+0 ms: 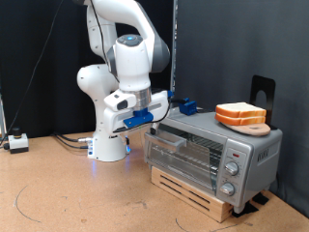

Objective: Make a piece of toast with the oven

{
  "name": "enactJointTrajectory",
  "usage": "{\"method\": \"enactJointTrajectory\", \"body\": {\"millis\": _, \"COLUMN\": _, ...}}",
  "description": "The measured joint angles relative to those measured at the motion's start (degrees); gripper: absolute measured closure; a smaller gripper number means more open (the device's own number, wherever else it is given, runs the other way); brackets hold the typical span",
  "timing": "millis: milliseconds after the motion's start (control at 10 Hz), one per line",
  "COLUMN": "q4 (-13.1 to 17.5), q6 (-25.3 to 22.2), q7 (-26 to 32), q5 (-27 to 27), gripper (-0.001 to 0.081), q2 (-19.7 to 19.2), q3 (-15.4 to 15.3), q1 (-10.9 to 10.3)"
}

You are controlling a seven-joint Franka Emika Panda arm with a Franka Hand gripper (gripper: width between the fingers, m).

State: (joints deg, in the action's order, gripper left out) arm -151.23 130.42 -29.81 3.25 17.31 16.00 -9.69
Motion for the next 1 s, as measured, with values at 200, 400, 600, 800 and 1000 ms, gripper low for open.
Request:
{"method": "enactJointTrajectory", "body": {"millis": 200, "q4": 1.29, "q6": 1.53, "q7": 0.13, "q5": -0.47, "gripper": -0.0003, "q2": -3.08, "q3": 0.39, "q1": 0.67}}
{"method": "enactJointTrajectory", "body": {"millis": 400, "q4": 2.17, "q6": 3.45, "q7": 0.23, "q5": -0.57, "gripper": -0.0003, "q2": -5.76, "q3": 0.65, "q1": 1.03}}
{"method": "enactJointTrajectory", "body": {"millis": 600, "q4": 2.70, "q6": 5.30, "q7": 1.13, "q5": -0.73, "gripper": -0.0003, "q2": -7.78, "q3": 1.06, "q1": 1.36}}
{"method": "enactJointTrajectory", "body": {"millis": 800, "q4": 3.45, "q6": 5.27, "q7": 2.65, "q5": -0.76, "gripper": -0.0003, "q2": -8.66, "q3": 2.18, "q1": 2.07}}
{"method": "enactJointTrajectory", "body": {"millis": 1000, "q4": 4.38, "q6": 4.50, "q7": 5.68, "q5": -0.74, "gripper": -0.0003, "q2": -8.62, "q3": 3.75, "q1": 2.98}}
